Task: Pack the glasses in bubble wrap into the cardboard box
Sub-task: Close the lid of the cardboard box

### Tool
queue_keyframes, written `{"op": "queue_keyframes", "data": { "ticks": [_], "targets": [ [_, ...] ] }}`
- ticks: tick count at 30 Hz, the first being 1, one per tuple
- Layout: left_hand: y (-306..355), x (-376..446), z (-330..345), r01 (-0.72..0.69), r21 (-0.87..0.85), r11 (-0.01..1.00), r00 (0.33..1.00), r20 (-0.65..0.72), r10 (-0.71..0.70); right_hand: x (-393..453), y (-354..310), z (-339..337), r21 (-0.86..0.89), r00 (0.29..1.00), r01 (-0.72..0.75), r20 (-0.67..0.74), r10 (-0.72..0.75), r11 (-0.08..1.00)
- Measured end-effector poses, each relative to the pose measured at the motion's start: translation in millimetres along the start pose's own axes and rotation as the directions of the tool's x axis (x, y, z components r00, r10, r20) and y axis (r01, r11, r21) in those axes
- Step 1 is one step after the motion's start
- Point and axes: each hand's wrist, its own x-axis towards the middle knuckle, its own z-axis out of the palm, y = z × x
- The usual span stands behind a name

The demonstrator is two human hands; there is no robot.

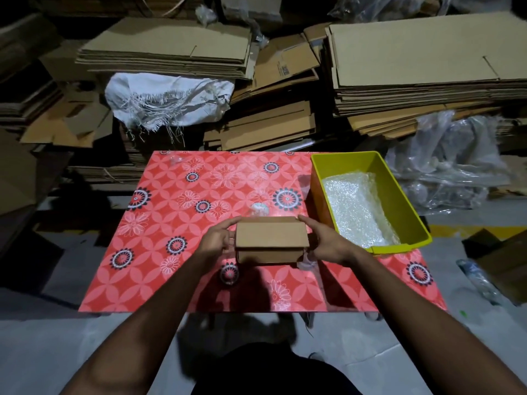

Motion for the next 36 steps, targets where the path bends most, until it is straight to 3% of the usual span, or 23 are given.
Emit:
{"op": "queue_keyframes", "data": {
  "ticks": [3, 8, 12, 14, 20, 24, 29, 36],
  "targets": [
    [10.1, 0.9, -7.5, -0.022, 0.078, 0.997, 1.000, 0.005, 0.022, 8.6, -6.9, -17.5, 0.011, 1.000, 0.028, 0.012, -0.028, 1.000],
    [12.3, -2.7, -3.5, 0.004, 0.066, 0.998, 0.988, 0.153, -0.014, 15.3, -13.5, -26.5, -0.176, 0.999, 0.026, -0.030, -0.032, 0.984],
    [7.2, -2.2, -19.7, -0.106, 0.203, 0.973, 0.945, 0.327, 0.034, 18.6, -16.0, -26.7, -0.224, 0.997, 0.065, -0.036, -0.075, 0.972],
    [6.3, -2.7, -20.6, -0.148, 0.295, 0.944, 0.936, 0.350, 0.038, 19.8, -17.7, -26.5, -0.243, 0.996, 0.060, -0.048, -0.074, 0.968],
    [-1.7, 1.6, -16.1, -0.268, 0.464, 0.844, 0.955, 0.242, 0.170, 23.9, -25.1, -28.7, -0.246, 0.998, 0.059, -0.018, -0.065, 0.967],
    [-4.0, 6.4, -19.5, -0.266, 0.446, 0.855, 0.962, 0.175, 0.208, 27.5, -27.5, -31.2, -0.343, 0.997, 0.070, 0.058, -0.053, 0.937],
    [-4.7, 12.7, -20.5, -0.285, 0.451, 0.846, 0.959, 0.147, 0.244, 32.4, -27.1, -20.1, -0.379, 0.993, 0.060, -0.074, -0.096, 0.923],
    [-1.0, 18.0, -28.3, -0.300, 0.443, 0.845, 0.954, 0.158, 0.256, 38.6, -21.9, -15.4, -0.362, 0.983, 0.055, -0.143, -0.113, 0.931]
  ]
}}
